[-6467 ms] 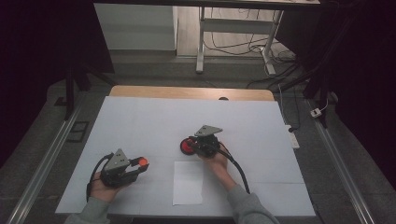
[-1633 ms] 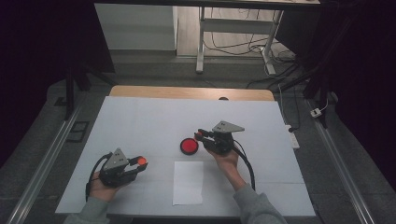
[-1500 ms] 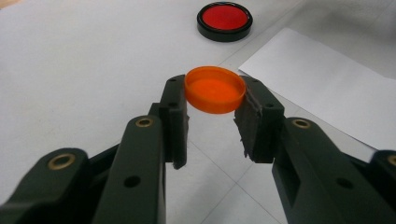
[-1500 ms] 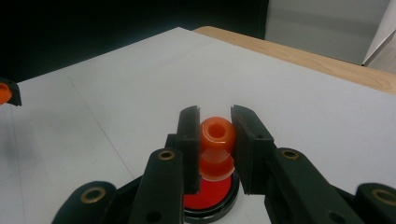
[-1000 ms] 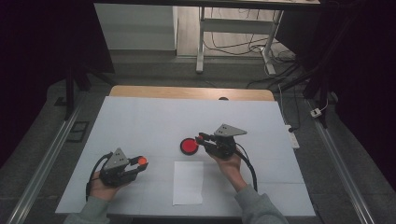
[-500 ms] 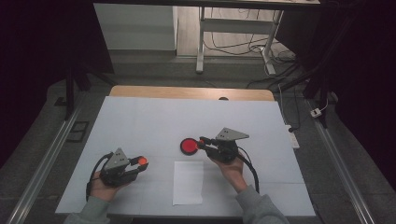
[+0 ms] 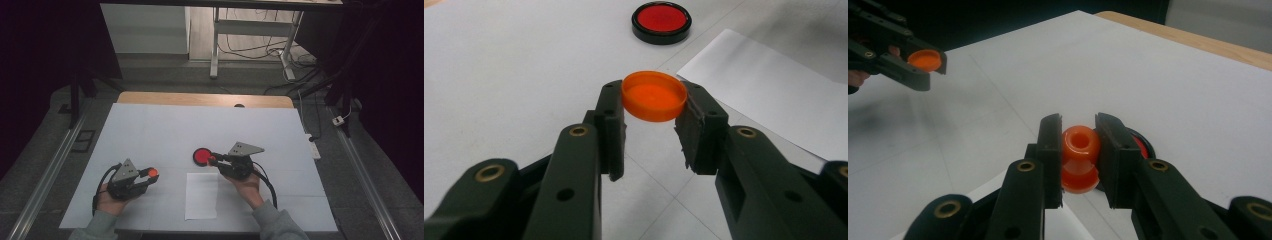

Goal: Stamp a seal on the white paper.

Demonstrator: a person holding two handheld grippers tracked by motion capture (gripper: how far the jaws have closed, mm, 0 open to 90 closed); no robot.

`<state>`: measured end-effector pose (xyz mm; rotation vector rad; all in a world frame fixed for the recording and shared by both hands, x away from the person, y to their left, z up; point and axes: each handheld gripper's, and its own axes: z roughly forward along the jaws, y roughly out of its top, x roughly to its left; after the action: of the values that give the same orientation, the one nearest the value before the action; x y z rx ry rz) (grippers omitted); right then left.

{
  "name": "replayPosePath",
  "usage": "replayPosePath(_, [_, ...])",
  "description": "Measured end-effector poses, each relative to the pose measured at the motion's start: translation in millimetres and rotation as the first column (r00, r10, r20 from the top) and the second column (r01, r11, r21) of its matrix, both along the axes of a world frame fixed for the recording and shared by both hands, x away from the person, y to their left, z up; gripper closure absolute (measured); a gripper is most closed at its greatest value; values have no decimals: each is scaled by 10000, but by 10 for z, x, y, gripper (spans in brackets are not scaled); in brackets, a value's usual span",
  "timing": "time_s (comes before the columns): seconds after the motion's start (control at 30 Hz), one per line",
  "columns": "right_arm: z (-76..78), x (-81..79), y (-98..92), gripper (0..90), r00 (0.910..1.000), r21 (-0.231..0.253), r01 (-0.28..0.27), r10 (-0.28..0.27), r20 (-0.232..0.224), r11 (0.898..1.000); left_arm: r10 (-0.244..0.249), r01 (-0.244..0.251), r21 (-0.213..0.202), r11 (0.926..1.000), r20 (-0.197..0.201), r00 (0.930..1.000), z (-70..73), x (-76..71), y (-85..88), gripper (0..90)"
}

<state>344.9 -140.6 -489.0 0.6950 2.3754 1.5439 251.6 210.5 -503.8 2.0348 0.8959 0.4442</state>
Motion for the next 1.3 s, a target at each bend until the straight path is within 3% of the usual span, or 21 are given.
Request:
replayPosePath(0.8, [-53, -282, 40, 723, 9965, -309, -825, 819, -188, 9961, -39, 39, 56, 10000, -34, 10000, -4, 1, -13, 647])
replayPosePath(1.3, [-144, -409, 156, 723, 9877, -806, -1555, 1537, -284, 9845, -34, 34, 54, 10000, -60, 10000, -7, 5, -6, 647])
